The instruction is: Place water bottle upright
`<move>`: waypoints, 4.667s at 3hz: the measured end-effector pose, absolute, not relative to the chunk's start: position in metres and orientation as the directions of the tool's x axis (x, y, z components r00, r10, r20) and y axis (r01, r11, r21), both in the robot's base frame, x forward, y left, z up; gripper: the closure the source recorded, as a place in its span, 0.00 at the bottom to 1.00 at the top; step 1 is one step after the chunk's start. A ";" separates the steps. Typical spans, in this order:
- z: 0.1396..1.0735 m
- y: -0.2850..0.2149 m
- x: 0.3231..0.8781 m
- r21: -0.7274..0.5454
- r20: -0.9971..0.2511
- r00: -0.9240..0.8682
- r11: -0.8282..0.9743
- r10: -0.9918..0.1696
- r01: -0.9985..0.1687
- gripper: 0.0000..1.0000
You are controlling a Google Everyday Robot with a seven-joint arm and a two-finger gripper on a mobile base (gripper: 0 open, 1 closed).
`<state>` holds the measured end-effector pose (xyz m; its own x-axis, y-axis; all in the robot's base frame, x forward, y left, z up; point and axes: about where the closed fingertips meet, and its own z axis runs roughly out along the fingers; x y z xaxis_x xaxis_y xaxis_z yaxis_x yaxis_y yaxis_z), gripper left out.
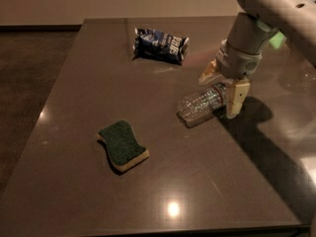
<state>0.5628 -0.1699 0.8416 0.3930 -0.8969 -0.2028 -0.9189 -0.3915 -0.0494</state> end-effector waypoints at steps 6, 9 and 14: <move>0.943 -0.151 0.589 -0.354 0.113 0.640 -0.633 -0.760 -0.689 1.00; 0.981 -0.150 0.596 -0.460 0.336 0.720 -0.773 -0.607 -0.437 1.00; 0.994 -0.127 0.602 -0.578 0.466 0.825 -0.816 -0.319 0.011 1.00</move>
Offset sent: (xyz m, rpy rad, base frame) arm -0.0127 0.0047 0.0317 -0.0708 -0.0551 0.0488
